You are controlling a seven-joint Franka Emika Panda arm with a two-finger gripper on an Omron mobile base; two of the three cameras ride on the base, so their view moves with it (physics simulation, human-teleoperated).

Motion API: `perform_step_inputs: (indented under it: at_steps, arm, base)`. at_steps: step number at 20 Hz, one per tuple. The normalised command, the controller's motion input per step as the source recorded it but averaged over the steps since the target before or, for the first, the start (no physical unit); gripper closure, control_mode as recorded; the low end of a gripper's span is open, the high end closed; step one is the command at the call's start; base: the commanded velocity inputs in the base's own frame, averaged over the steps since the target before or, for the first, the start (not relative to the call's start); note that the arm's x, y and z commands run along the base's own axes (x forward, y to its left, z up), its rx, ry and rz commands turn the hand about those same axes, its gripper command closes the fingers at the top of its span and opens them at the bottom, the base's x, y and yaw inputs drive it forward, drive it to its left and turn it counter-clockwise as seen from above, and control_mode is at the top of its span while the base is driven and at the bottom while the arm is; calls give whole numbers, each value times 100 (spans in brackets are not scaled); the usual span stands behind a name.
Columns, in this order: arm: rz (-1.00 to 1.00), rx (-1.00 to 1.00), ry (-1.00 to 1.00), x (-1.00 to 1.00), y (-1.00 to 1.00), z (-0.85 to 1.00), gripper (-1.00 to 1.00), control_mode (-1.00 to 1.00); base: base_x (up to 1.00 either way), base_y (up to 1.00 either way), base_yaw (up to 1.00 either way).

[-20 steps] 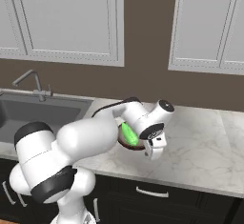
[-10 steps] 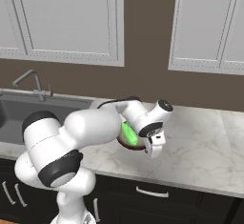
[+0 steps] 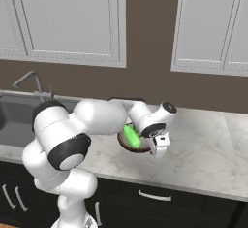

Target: Dump the avocado and corn from the bowl so the bowl can be washed. Place the bowl in the sink after clearing the leftovers.

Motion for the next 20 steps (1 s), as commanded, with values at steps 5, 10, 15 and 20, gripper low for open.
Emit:
perform_step_inputs:
  at_steps: [5,10,15,20]
  arm:
    - [0,0,0,0,-33,-18,-100,-100]
    - [0,0,0,9,-4,-6,-100,-100]
    - [0,0,0,18,0,-6,-100,-100]
    - [0,0,0,1,20,-12,-100,-100]
  base:
    - [0,0,0]
    - [0,0,0]
    - [0,0,0]
    - [0,0,0]
